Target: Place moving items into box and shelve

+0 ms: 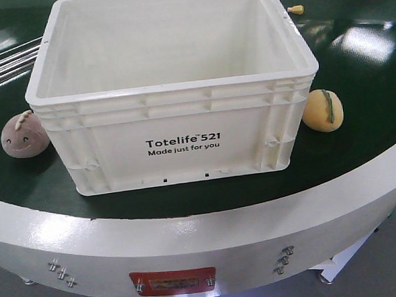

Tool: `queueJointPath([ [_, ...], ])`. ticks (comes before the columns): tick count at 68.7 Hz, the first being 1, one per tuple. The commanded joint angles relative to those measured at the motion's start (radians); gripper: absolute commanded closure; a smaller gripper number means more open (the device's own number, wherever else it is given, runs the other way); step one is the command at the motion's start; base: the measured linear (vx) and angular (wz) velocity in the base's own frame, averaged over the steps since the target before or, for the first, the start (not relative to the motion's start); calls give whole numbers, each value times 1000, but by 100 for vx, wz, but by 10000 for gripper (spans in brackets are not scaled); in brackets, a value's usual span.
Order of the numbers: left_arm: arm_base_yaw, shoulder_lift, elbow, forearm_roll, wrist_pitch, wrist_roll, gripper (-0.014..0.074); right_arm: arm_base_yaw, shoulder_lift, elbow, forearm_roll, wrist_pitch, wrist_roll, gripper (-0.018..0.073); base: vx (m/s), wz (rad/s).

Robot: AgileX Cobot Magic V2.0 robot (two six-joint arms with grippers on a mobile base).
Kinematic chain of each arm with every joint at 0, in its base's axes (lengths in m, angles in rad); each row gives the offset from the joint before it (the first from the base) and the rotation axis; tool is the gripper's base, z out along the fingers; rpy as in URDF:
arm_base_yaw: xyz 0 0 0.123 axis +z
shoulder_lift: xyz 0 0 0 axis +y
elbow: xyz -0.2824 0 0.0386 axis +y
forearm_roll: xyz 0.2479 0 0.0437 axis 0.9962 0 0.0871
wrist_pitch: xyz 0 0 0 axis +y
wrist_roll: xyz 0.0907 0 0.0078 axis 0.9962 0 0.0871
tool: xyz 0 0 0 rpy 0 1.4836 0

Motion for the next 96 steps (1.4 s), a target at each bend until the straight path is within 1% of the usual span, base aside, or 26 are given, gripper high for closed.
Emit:
queueJointPath([
  [1, -6, 116, -113, -1, -86, -8, 622, -3, 113, -123, 0, -43, 24, 574, 0, 0],
  [13, -6, 365, -278, -1, -87, -9, 622, -3, 357, -303, -16, -34, 27, 574, 0, 0],
  [25, -6, 534, -394, -2, -95, -9, 622, -3, 537, -435, -13, -37, 27, 574, 0, 0],
  [35, -6, 600, -414, -2, -143, -9, 622, -3, 597, -460, -7, -69, 28, 574, 0, 0],
  [49, -6, 620, -413, -2, -146, -9, 619, -3, 615, -460, 14, -66, 28, 572, 0, 0],
  [58, -6, 620, -413, -2, -162, -9, 591, -3, 615, -460, 14, -88, 27, 534, 0, 0],
  [64, -6, 620, -413, -2, -183, -9, 551, -3, 615, -460, 14, -98, 27, 468, 0, 0],
  [71, -6, 620, -413, -2, -206, -9, 471, -3, 615, -460, 14, -112, 27, 355, 0, 0],
  [74, -6, 620, -413, -2, -215, -9, 428, -3, 615, -460, 14, -119, 27, 288, 0, 0],
  [78, -6, 620, -413, -2, -223, -9, 352, -3, 615, -460, 14, -132, 27, 202, 0, 0],
  [79, -6, 620, -413, -2, -224, -9, 333, -3, 615, -460, 14, -134, 27, 168, 0, 0],
  [87, -6, 620, -413, -2, -226, -9, 165, -3, 615, -460, 7, -155, 27, -22, 0, 0],
  [93, -6, 620, -413, -2, -228, -9, 52, -3, 615, -460, 6, -171, 27, -131, 0, 0],
  [96, -6, 620, -413, -2, -227, -9, 18, -3, 615, -460, 6, -170, 27, -161, 0, 0],
])
